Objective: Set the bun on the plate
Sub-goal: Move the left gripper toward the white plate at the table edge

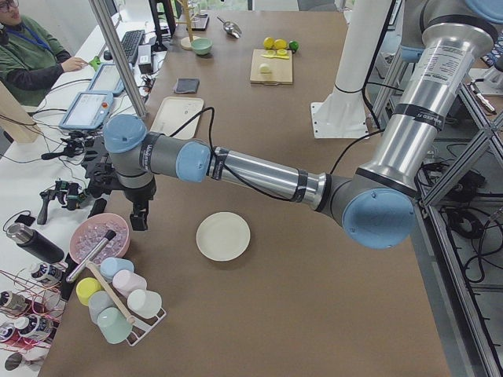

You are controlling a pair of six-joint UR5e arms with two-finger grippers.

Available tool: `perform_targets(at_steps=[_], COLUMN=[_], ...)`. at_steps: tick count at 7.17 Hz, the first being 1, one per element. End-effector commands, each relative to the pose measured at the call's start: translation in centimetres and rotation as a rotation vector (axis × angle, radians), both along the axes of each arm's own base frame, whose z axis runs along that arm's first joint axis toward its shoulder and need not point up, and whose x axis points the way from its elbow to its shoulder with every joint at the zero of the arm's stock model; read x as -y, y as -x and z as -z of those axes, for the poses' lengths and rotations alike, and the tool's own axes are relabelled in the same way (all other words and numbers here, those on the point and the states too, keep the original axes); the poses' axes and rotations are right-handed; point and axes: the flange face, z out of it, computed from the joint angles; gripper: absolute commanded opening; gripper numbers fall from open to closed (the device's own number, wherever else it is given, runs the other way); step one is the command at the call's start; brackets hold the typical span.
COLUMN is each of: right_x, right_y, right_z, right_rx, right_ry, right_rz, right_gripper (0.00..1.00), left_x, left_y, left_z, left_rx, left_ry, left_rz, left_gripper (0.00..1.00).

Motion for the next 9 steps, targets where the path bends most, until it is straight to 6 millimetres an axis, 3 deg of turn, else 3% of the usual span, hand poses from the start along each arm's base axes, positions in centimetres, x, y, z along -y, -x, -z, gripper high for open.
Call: perform_targets(at_steps=[1, 3, 5, 7, 9], right_x=[0.9, 1.0, 1.2, 1.7, 2.2], right_y=[0.6, 0.7, 0.9, 1.4, 1.8], right_z=[1.5, 1.6, 2.0, 2.3, 2.7], right_rx=[0.003, -0.004, -0.004, -0.007, -0.04], right_ry=[-0.017, -0.014, -0.021, -0.023, -0.015], right_rz=[0.008, 0.008, 0.011, 0.016, 0.002], right_gripper=[1.0, 1.0, 1.0, 1.0, 1.0], left_x=[0.3, 0.7, 1.0, 1.1, 0.7], left_y=[-0.1, -0.1, -0.5, 0.0, 0.1], left_z=[0.8, 1.8, 1.7, -0.4, -0.9], left_rx=[0.007, 0.004, 0.008, -0.003, -0.005], left_ry=[-0.011, -0.035, -0.037, 0.006, 0.014], left_rz=[0.001, -0.001, -0.013, -0.006, -0.001], left_gripper=[0.98, 0.98, 0.98, 0.98, 0.98])
